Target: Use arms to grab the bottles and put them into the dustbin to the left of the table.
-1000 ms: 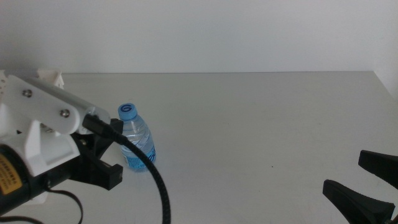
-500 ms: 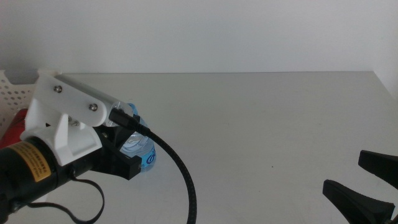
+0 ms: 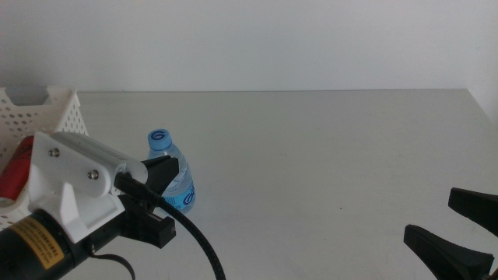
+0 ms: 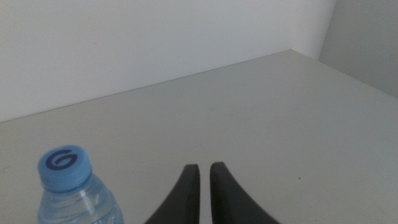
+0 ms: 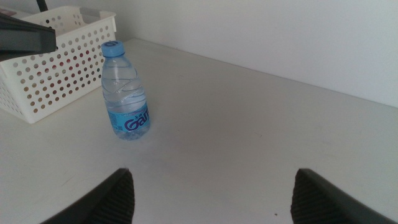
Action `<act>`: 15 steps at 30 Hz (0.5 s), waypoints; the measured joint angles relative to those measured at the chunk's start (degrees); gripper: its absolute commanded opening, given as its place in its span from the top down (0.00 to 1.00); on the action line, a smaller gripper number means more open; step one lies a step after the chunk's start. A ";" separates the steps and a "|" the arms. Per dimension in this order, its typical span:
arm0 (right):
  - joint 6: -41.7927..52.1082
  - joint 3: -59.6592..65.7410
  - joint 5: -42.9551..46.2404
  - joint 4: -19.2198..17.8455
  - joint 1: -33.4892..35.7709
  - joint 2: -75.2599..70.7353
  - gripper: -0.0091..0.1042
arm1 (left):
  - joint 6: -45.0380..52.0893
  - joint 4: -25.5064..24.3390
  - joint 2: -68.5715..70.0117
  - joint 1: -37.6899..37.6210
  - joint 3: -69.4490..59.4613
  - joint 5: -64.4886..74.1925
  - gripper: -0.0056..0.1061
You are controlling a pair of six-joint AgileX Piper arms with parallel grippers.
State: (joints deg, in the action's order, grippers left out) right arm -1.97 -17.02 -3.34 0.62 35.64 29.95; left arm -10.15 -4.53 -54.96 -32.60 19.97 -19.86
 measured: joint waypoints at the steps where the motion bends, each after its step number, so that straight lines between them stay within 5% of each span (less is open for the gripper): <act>1: 0.00 0.00 0.00 0.00 0.00 0.00 0.35 | -0.50 0.00 0.00 0.00 -0.55 -1.13 0.78; 5: 0.00 0.00 0.00 0.00 0.00 0.00 0.35 | -1.42 0.14 0.00 0.00 -1.45 -2.59 0.55; 10: 0.00 0.00 0.00 0.00 0.00 0.00 0.35 | 0.41 0.14 0.00 0.00 -1.51 -2.86 0.11; 15: 0.00 0.00 0.00 0.00 0.00 0.00 0.35 | 1.21 1.22 -0.61 0.00 -1.51 -2.91 0.11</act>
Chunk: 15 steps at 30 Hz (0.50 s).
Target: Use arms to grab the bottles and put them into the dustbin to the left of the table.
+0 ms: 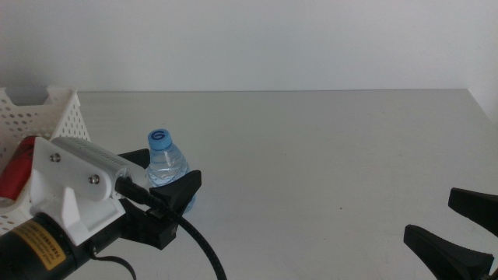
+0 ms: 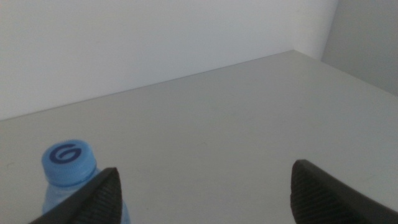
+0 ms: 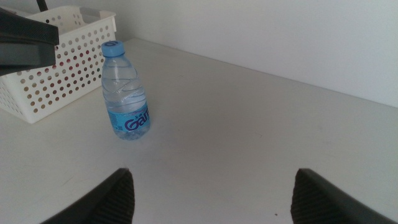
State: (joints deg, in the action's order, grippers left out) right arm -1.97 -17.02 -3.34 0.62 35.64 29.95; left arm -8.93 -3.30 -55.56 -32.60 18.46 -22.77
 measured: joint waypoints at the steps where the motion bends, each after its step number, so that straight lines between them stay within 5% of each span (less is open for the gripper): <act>1: 0.00 0.00 0.00 0.00 0.00 0.00 0.35 | 0.23 0.90 -0.50 0.06 -0.06 -0.07 0.11; 15: 0.00 0.00 0.00 0.00 0.00 0.00 0.35 | 3.50 5.12 -7.64 4.39 -5.44 -9.01 0.11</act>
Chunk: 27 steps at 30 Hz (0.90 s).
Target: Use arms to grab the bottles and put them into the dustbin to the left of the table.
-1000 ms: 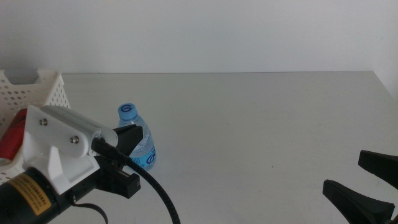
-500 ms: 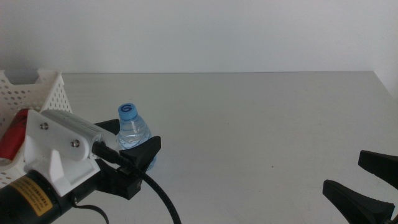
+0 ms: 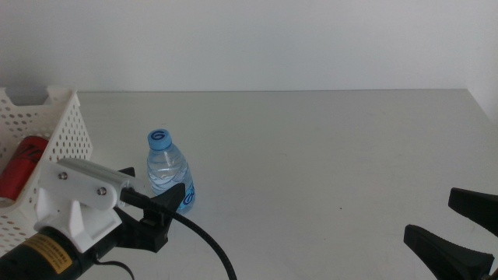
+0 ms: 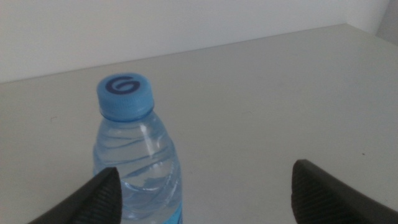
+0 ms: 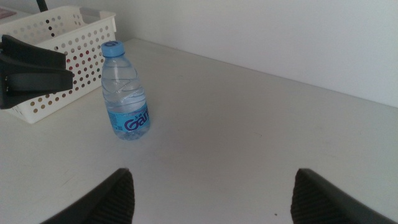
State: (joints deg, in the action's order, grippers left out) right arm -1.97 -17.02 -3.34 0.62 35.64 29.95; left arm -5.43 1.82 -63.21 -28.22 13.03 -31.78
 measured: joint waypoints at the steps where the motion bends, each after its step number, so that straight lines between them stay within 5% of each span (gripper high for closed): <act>1: 0.00 0.00 0.00 0.00 0.00 0.00 0.35 | 0.43 0.05 -0.53 0.57 0.00 -1.02 0.11; 11: 0.00 0.00 0.00 0.00 0.00 0.00 0.35 | 0.80 0.91 -13.91 5.55 1.15 -15.50 0.11; 27: 0.00 0.00 0.00 0.00 0.00 0.00 0.35 | -2.31 -4.47 -39.93 8.81 9.89 -31.79 0.11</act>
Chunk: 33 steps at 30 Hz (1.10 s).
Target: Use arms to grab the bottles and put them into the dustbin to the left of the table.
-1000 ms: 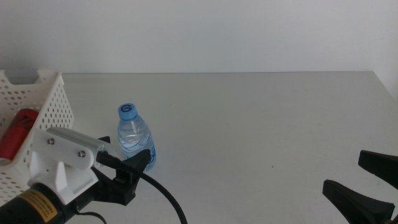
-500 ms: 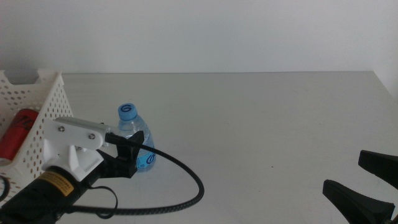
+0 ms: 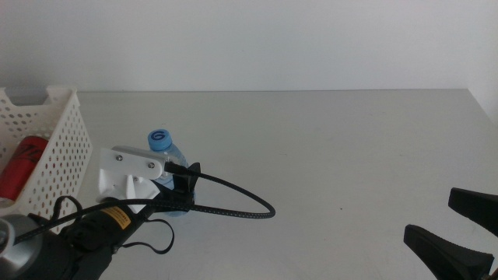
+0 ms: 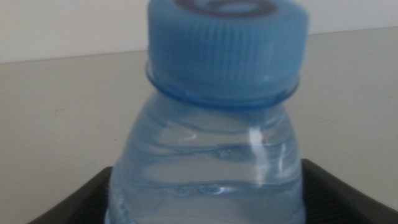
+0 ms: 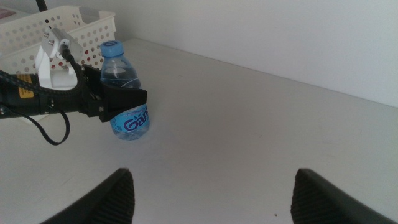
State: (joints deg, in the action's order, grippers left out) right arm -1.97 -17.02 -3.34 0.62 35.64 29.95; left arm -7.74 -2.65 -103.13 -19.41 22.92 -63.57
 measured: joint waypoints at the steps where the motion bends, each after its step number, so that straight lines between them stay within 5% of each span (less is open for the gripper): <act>1: 0.00 0.00 0.00 0.00 0.00 0.00 0.35 | -0.15 0.00 -1.26 0.00 0.47 -0.69 0.11; 6: 0.00 0.00 0.00 0.00 0.00 0.00 0.35 | -0.20 -0.20 -6.22 0.00 2.12 -1.45 0.21; 16: 0.00 0.00 0.00 0.00 0.00 0.00 0.35 | -0.67 -2.14 -6.62 0.08 2.40 -0.46 0.94; 24: 0.00 0.00 0.00 0.00 0.00 0.00 0.35 | -5.54 -5.66 10.71 0.08 2.20 14.26 0.96; 33: 0.00 0.00 0.00 0.00 0.00 0.00 0.35 | -6.35 -5.75 32.49 2.90 17.78 64.66 0.96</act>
State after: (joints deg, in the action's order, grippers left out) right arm -1.97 -17.02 -3.34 0.62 35.64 29.95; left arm -14.09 -8.41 -70.64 -16.51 40.70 1.09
